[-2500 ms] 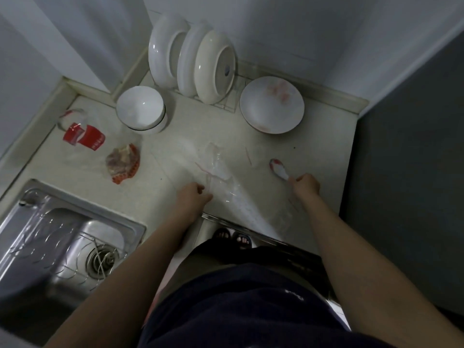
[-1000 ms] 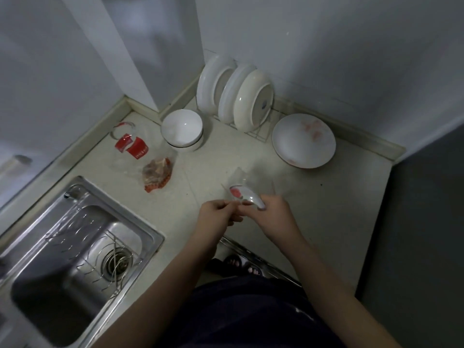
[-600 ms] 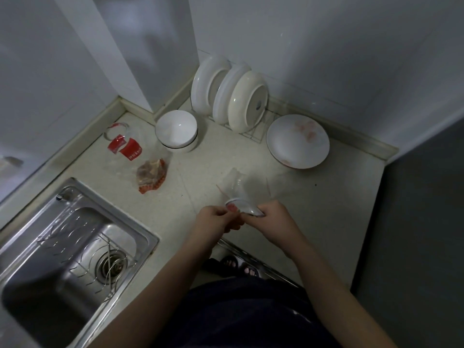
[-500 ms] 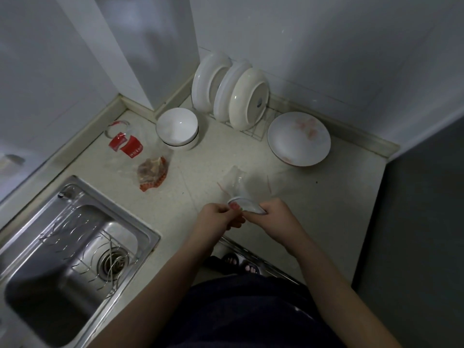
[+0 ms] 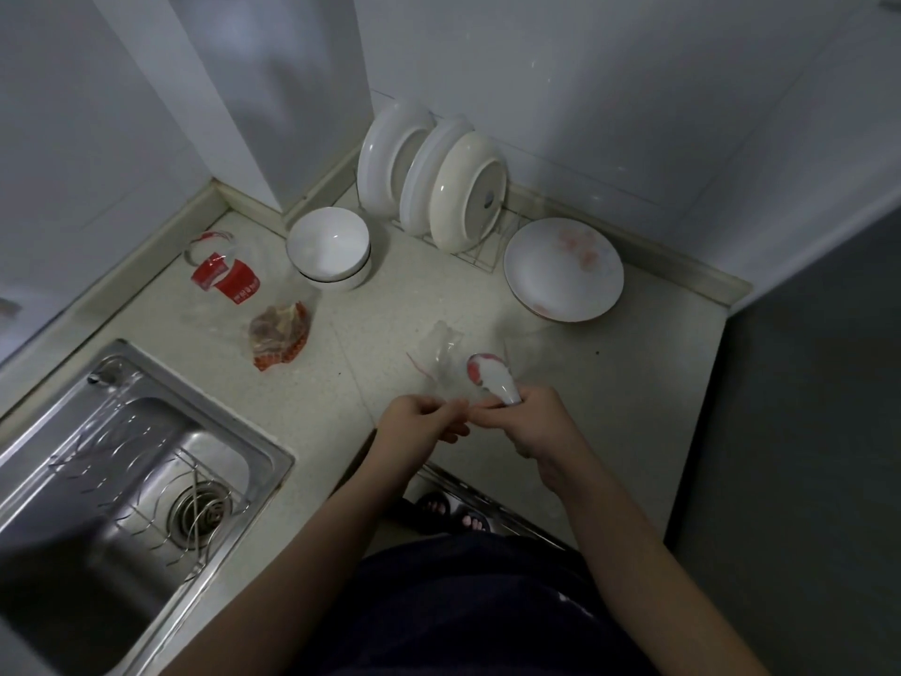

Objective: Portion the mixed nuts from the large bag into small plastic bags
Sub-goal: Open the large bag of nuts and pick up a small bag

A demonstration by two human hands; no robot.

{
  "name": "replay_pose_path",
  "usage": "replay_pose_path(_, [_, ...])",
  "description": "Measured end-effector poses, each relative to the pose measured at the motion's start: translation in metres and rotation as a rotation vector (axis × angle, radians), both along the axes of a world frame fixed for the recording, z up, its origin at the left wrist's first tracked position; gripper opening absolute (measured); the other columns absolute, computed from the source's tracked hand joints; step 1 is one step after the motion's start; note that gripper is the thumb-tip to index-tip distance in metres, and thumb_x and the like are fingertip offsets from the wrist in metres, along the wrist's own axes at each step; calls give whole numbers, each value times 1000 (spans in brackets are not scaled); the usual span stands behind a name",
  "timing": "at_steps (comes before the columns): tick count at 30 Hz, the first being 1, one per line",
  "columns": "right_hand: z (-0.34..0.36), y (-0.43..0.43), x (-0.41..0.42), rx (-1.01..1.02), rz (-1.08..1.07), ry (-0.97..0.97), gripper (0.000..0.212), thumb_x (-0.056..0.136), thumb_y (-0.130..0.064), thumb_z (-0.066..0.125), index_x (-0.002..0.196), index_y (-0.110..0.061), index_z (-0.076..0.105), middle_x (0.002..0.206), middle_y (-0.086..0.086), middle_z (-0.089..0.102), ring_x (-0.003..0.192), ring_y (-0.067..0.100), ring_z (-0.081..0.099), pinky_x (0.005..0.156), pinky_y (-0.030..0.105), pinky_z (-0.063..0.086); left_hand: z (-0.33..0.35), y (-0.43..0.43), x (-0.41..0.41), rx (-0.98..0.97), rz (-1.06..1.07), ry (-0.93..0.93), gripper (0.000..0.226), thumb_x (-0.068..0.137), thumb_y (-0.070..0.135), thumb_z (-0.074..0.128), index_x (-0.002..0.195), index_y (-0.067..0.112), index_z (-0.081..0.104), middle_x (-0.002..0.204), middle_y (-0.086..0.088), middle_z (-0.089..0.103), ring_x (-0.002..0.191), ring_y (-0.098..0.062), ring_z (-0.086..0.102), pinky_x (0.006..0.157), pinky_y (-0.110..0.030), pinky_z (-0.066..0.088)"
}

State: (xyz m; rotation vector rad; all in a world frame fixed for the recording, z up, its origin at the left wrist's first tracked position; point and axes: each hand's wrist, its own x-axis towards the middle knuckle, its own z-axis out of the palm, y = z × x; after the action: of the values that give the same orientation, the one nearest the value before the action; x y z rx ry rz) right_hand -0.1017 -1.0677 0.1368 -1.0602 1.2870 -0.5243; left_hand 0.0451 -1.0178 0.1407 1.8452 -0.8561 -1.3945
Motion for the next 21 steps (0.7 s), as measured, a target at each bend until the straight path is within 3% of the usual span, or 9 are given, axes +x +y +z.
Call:
replay_pose_path(7, [1,-3,-5,184,-25,-66,17,69,-21,81,75,-12,68,46,-8,34,38,6,25,38,18,19,-1,-1,2,-48,-1,-23,22,95,26,60,90,11,75,80,0,76,63,3,64,63,-17,41])
replay_pose_path(11, [1,-2,-4,177,8,-80,14,68,-20,82,73,-12,71,44,-8,39,38,5,26,37,18,20,-2,-2,2,-42,-33,-41,30,96,37,58,88,13,74,79,1,75,66,-1,64,63,-16,43])
replay_pose_path(15, [-1,-1,-2,193,0,-82,14,66,-17,83,72,-12,71,48,-4,48,37,5,29,36,17,22,-4,-3,2,-75,-70,-83,26,96,33,59,84,12,70,75,3,72,64,1,62,65,-19,43])
replay_pose_path(18, [-4,-3,-4,252,-28,-114,17,69,-17,82,77,-11,68,47,-7,42,39,5,28,35,18,22,-4,-4,3,-88,-103,-149,25,96,33,58,81,16,68,70,7,70,60,7,59,61,-12,44])
replay_pose_path(21, [-6,-3,-5,266,-40,-148,15,70,-18,81,75,-14,67,47,-8,39,39,5,28,35,18,21,-3,-6,3,-72,-148,-197,24,97,30,57,79,19,66,72,7,69,66,1,61,64,-15,44])
